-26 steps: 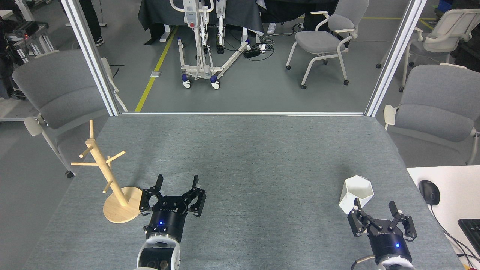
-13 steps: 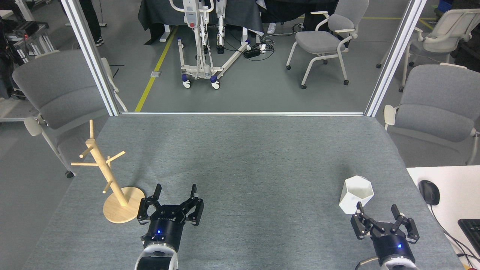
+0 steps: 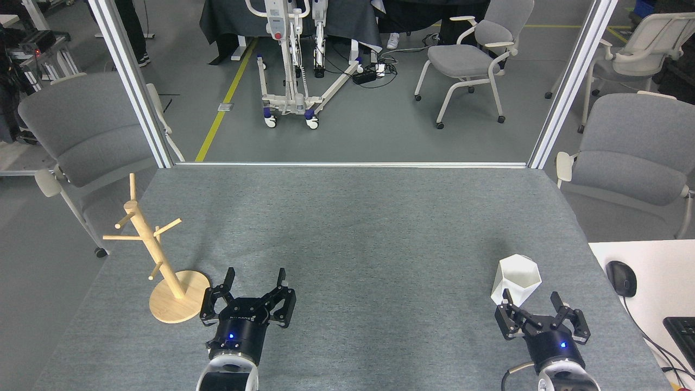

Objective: Hang cup on storage rack
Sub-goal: 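Close the right gripper on the white cup rim and lift it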

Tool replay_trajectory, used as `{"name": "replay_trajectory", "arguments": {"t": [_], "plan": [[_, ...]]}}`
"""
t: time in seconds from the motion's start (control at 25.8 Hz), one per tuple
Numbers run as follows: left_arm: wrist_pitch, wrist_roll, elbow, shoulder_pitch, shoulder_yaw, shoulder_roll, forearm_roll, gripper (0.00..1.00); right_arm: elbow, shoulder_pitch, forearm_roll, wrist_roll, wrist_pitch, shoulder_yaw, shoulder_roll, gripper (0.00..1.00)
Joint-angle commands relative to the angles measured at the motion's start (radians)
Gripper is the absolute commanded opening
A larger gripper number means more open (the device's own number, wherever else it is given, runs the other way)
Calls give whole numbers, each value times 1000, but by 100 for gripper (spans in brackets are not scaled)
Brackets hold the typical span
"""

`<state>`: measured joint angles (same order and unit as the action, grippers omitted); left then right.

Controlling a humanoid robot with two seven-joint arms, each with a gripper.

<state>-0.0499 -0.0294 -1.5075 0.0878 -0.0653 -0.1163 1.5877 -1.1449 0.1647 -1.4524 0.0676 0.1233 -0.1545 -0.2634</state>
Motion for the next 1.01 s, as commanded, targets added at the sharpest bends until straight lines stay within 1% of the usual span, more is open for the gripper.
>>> {"name": "replay_trajectory", "arguments": {"t": [0.0, 0.12, 0.62, 0.97], "plan": [[2, 0, -3, 4, -1, -3, 0, 100, 34, 39, 0, -9, -2, 6, 0, 100], [2, 2, -25, -7, -2, -3, 0, 100, 34, 39, -2, -9, -2, 6, 0, 100], [-4, 0, 4, -8, 9, 10, 0, 99, 94, 75, 1, -9, -4, 6, 1, 100], [-4, 2, 9, -5, 5, 4, 0, 100, 114, 87, 1, -9, -2, 6, 4, 100]]}}
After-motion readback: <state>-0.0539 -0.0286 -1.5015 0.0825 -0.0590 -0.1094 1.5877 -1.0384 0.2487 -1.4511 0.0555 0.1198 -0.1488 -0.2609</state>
